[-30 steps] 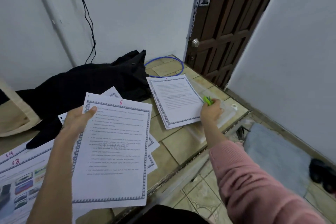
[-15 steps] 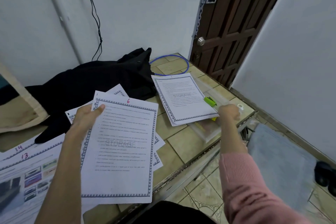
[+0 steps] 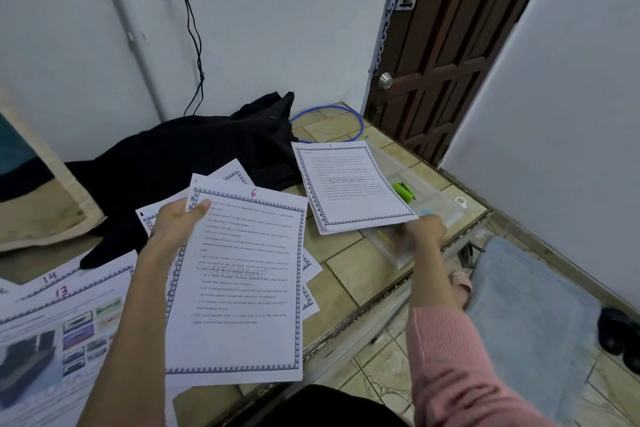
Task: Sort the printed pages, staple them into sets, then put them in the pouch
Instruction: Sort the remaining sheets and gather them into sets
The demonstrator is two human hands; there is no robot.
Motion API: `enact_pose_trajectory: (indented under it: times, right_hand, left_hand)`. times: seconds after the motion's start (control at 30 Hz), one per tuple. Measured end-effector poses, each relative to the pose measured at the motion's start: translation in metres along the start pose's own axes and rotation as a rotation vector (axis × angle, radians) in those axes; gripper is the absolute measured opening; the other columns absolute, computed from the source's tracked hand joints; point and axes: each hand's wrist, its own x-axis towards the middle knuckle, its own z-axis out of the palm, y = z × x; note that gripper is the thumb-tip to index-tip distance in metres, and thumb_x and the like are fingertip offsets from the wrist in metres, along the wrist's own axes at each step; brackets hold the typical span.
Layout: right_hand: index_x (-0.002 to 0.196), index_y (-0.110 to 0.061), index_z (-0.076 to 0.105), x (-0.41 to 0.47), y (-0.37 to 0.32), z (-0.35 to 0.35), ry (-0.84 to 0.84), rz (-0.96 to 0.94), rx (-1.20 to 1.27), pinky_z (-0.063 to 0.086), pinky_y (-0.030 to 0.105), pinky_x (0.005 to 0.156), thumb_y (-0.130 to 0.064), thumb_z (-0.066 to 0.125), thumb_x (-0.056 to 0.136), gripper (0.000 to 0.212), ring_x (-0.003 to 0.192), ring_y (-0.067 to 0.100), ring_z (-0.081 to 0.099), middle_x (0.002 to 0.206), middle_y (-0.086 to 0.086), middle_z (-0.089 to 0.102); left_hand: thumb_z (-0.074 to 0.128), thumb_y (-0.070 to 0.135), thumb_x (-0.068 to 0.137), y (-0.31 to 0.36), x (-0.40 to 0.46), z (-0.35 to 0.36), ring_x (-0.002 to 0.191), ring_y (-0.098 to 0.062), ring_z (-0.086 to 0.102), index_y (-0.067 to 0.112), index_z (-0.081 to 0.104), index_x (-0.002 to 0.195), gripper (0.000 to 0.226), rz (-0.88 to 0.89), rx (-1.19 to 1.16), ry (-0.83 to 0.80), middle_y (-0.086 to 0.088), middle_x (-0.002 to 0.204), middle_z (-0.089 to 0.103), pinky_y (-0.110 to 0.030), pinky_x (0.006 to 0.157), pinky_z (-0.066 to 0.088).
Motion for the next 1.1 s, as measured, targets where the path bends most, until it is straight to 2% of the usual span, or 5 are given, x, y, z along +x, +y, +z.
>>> enact_pose_trajectory:
  times: [0.17,0.33,0.57,0.73,1.1]
  right_hand:
    - [0.093,0.002,0.056,0.002,-0.017,-0.037,-0.172,-0.054,-0.125,0.048,0.035,0.069,-0.019,0.080,0.073,0.038,0.083,0.027,0.055,0.092,0.017,0.058]
    - [0.066,-0.002,0.054,0.002,-0.049,-0.065,-0.160,-0.155,-0.088,0.053,0.040,0.084,-0.009,0.079,0.068,0.026,0.086,0.026,0.061,0.099,0.022,0.067]
    - [0.071,-0.010,0.053,-0.047,-0.104,-0.035,-0.552,-0.325,0.452,0.046,0.027,0.068,-0.004,0.049,0.084,0.015,0.066,0.017,0.054,0.056,0.002,0.063]
    - [0.072,-0.008,0.052,-0.108,-0.134,0.045,-0.787,-0.161,0.903,0.036,0.024,0.050,-0.024,0.034,0.096,0.034,0.053,0.016,0.043,0.059,0.005,0.047]
    - [0.070,-0.018,0.051,-0.192,-0.172,0.118,-0.666,-0.861,0.505,0.036,0.024,0.067,-0.025,0.035,0.097,0.032,0.066,0.008,0.043,0.069,-0.005,0.046]
  left_hand:
    - [0.053,0.024,0.095,-0.004,0.002,-0.003,0.078,-0.022,0.065,0.020,0.063,0.084,0.014,-0.004,-0.010,0.001,-0.005,0.087,0.068,-0.029,0.067,0.051]
    - [0.053,0.024,0.095,-0.006,0.004,-0.004,0.081,-0.025,0.065,0.015,0.064,0.090,0.015,0.001,0.000,-0.003,-0.009,0.092,0.068,-0.032,0.071,0.052]
    - [0.053,0.026,0.095,-0.002,0.002,-0.005,0.095,-0.030,0.065,0.012,0.063,0.104,0.020,0.010,0.019,0.001,-0.013,0.102,0.068,-0.042,0.087,0.052]
    - [0.052,0.026,0.095,0.003,-0.004,-0.002,0.093,-0.026,0.064,0.012,0.063,0.103,0.019,0.044,0.019,0.002,-0.004,0.094,0.068,-0.033,0.076,0.052]
    - [0.049,0.023,0.097,0.010,-0.021,-0.001,0.076,-0.004,0.062,0.013,0.063,0.099,0.018,0.224,0.052,0.055,0.003,0.086,0.067,-0.013,0.059,0.047]
